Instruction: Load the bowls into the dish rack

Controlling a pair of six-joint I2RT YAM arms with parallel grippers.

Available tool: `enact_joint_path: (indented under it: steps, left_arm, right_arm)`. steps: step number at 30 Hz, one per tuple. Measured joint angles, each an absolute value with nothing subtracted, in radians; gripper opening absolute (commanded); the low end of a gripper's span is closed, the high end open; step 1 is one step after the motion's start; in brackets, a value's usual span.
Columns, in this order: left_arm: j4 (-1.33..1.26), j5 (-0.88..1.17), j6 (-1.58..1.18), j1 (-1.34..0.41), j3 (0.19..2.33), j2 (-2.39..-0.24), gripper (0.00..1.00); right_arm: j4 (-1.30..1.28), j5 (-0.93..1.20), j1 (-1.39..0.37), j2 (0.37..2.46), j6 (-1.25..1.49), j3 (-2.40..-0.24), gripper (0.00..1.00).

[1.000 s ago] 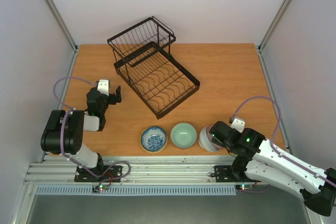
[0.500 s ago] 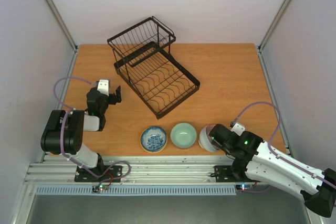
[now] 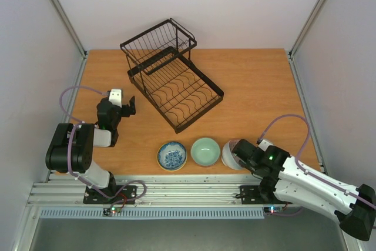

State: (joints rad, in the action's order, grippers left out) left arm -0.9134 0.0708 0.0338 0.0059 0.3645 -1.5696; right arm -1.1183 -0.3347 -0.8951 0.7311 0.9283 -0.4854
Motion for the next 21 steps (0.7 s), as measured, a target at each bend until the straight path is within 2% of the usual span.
enact_joint_path:
  steps: [2, 3, 14, 21]
  left_arm:
    - [-0.913, 0.071, 0.034, 0.006, 0.365, -1.570, 0.99]
    - [-0.913, 0.070, 0.033, 0.006, 0.365, -1.570, 0.99]
    - [-0.913, 0.067, 0.033, 0.006, 0.365, -1.570, 0.99]
    - [-0.913, 0.066, 0.034, 0.006, 0.365, -1.570, 0.99]
  right_arm:
    - [-1.114, -0.330, -0.893, 0.742, 0.923, -0.484, 0.03]
    - [-1.113, -0.330, -0.893, 0.747, 0.921, -0.484, 0.02]
    - [-1.148, -0.365, -0.889, 0.768, 0.923, -0.551, 0.01]
    - [-1.307, -0.450, -0.890, 0.833, 0.904, -0.660, 0.01]
